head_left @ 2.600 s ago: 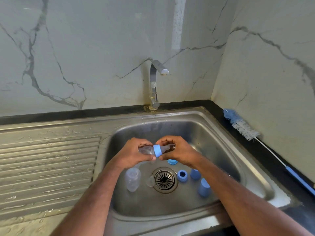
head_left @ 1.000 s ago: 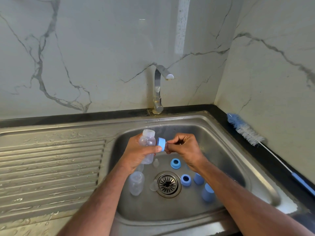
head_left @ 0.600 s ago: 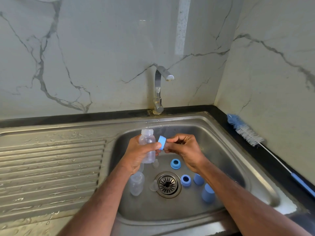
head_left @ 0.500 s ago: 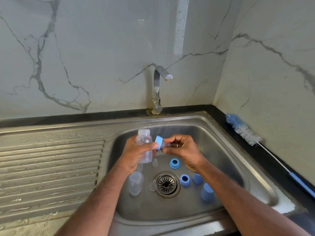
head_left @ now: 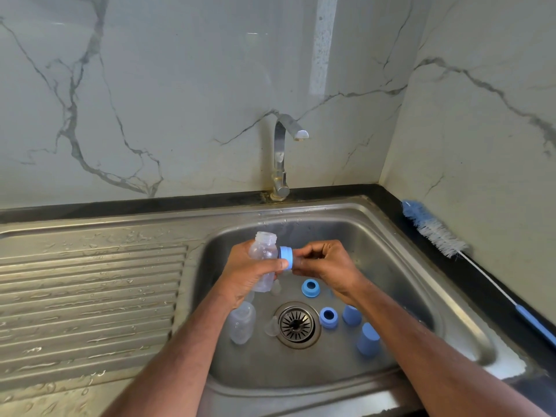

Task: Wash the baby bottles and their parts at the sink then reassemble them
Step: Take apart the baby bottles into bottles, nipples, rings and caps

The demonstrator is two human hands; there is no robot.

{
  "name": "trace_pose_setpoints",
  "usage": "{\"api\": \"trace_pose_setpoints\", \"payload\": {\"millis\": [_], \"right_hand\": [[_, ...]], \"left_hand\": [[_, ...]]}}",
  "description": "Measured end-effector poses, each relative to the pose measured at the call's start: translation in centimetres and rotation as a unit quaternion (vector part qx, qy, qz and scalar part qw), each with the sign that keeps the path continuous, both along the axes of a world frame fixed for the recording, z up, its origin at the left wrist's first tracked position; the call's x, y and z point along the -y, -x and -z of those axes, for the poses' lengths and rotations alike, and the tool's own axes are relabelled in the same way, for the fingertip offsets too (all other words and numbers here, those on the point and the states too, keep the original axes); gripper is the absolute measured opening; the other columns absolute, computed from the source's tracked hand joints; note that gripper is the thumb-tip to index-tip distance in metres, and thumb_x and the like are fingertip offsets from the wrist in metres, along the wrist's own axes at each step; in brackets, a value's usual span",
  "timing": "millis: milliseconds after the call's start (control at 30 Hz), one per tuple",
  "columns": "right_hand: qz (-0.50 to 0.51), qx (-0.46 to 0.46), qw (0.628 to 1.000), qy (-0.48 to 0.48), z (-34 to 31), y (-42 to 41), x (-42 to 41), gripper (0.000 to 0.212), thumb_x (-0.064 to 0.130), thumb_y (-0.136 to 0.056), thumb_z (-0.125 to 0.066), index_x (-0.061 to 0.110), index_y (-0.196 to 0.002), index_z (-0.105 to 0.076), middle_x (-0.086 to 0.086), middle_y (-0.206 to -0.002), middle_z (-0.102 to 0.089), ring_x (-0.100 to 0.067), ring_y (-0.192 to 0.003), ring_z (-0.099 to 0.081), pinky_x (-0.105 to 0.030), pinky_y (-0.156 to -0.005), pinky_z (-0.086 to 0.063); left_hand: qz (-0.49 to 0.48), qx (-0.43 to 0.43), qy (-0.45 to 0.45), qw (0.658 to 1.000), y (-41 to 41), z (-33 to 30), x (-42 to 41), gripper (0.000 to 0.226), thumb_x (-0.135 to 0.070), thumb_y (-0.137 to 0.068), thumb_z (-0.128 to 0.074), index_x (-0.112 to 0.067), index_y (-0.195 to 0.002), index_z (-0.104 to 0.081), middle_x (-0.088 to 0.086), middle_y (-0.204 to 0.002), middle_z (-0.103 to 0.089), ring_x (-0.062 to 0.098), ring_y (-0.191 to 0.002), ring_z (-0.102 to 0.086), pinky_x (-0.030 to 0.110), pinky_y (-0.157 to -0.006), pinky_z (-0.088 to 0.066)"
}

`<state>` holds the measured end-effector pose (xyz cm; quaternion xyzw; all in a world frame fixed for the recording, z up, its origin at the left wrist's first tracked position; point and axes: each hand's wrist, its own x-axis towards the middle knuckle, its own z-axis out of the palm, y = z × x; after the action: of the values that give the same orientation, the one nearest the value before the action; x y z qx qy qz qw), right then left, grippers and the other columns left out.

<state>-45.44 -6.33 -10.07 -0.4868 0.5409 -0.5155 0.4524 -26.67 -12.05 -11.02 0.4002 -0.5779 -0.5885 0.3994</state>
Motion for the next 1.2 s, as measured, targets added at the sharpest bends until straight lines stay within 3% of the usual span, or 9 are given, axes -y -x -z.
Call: {"api": "trace_pose_setpoints", "payload": {"millis": [100,200,300,433,567,700,1033,1200], "right_hand": [[-0.007,0.058,0.998,-0.011,-0.1,-0.2,-0.1,0.016,-0.003,-0.090,-0.069,-0.003,-0.104,-0.075,-0.023,-0.102,-0.075,-0.030,-0.093,-0.074,-0.035,-0.086,-0.061],[0.040,0.066,0.997,-0.018,-0.1,-0.3,0.0,0.017,-0.005,-0.081,-0.077,-0.005,-0.098,-0.075,-0.022,-0.092,-0.074,-0.027,-0.079,-0.073,-0.030,-0.072,-0.062],[0.064,0.096,0.992,-0.052,0.0,-0.5,0.0,0.016,-0.006,-0.081,-0.077,-0.007,-0.096,-0.071,-0.020,-0.085,-0.070,-0.025,-0.069,-0.069,-0.029,-0.064,-0.061],[0.028,0.143,0.987,-0.070,-0.1,-0.5,-0.3,0.015,0.004,-0.090,-0.071,-0.001,-0.105,-0.070,-0.016,-0.092,-0.073,-0.026,-0.084,-0.072,-0.035,-0.070,-0.060],[-0.005,0.170,0.984,-0.056,-0.4,-0.7,-0.2,0.026,0.012,-0.094,-0.068,-0.007,-0.112,-0.067,-0.019,-0.098,-0.074,-0.029,-0.089,-0.073,-0.037,-0.074,-0.060],[0.014,0.146,0.989,-0.029,-0.2,-0.8,0.0,0.029,0.008,-0.086,-0.077,-0.009,-0.108,-0.068,-0.023,-0.097,-0.073,-0.029,-0.088,-0.072,-0.035,-0.079,-0.061],[0.027,0.182,0.983,-0.025,0.1,-0.5,0.2,0.029,0.003,-0.091,-0.069,-0.003,-0.119,-0.065,-0.025,-0.113,-0.071,-0.032,-0.097,-0.073,-0.039,-0.085,-0.061],[0.038,0.151,0.988,-0.019,0.4,0.7,0.1,0.030,-0.006,-0.087,-0.070,-0.001,-0.117,-0.067,-0.020,-0.109,-0.069,-0.028,-0.097,-0.072,-0.037,-0.085,-0.060]], "left_hand": [[-0.009,0.003,0.009,1.000,0.0,-0.1,0.1,0.050,-0.020,-0.055,-0.091,-0.005,-0.099,-0.073,0.016,-0.089,-0.075,0.026,-0.080,-0.072,0.046,-0.080,-0.060],[0.006,0.022,0.026,0.999,0.4,-0.2,-0.3,0.046,-0.018,-0.057,-0.090,-0.006,-0.098,-0.072,0.007,-0.083,-0.073,0.017,-0.077,-0.069,0.033,-0.071,-0.058],[0.010,0.027,0.035,0.999,0.6,-0.1,-0.5,0.046,-0.018,-0.058,-0.092,-0.008,-0.098,-0.073,0.004,-0.084,-0.073,0.015,-0.078,-0.069,0.030,-0.072,-0.057],[0.005,0.014,0.025,1.000,0.6,0.0,-0.3,0.053,-0.028,-0.051,-0.091,-0.011,-0.098,-0.073,0.005,-0.086,-0.073,0.016,-0.081,-0.069,0.035,-0.076,-0.057],[-0.014,0.006,0.020,1.000,0.4,0.3,0.0,0.054,-0.028,-0.050,-0.093,-0.011,-0.098,-0.072,0.014,-0.090,-0.073,0.022,-0.082,-0.069,0.044,-0.080,-0.058],[-0.031,-0.011,0.024,0.999,0.5,0.1,0.0,0.050,-0.023,-0.054,-0.093,-0.007,-0.097,-0.072,0.017,-0.091,-0.074,0.024,-0.082,-0.069,0.047,-0.080,-0.059],[-0.045,-0.004,0.018,0.999,0.2,0.3,0.1,0.037,-0.013,-0.061,-0.091,-0.011,-0.092,-0.071,0.018,-0.092,-0.074,0.028,-0.083,-0.069,0.060,-0.087,-0.056],[-0.074,0.022,0.008,0.997,0.1,0.3,0.2,0.035,-0.005,-0.066,-0.087,-0.010,-0.096,-0.070,0.010,-0.091,-0.076,0.024,-0.087,-0.073,0.056,-0.086,-0.059]]}}
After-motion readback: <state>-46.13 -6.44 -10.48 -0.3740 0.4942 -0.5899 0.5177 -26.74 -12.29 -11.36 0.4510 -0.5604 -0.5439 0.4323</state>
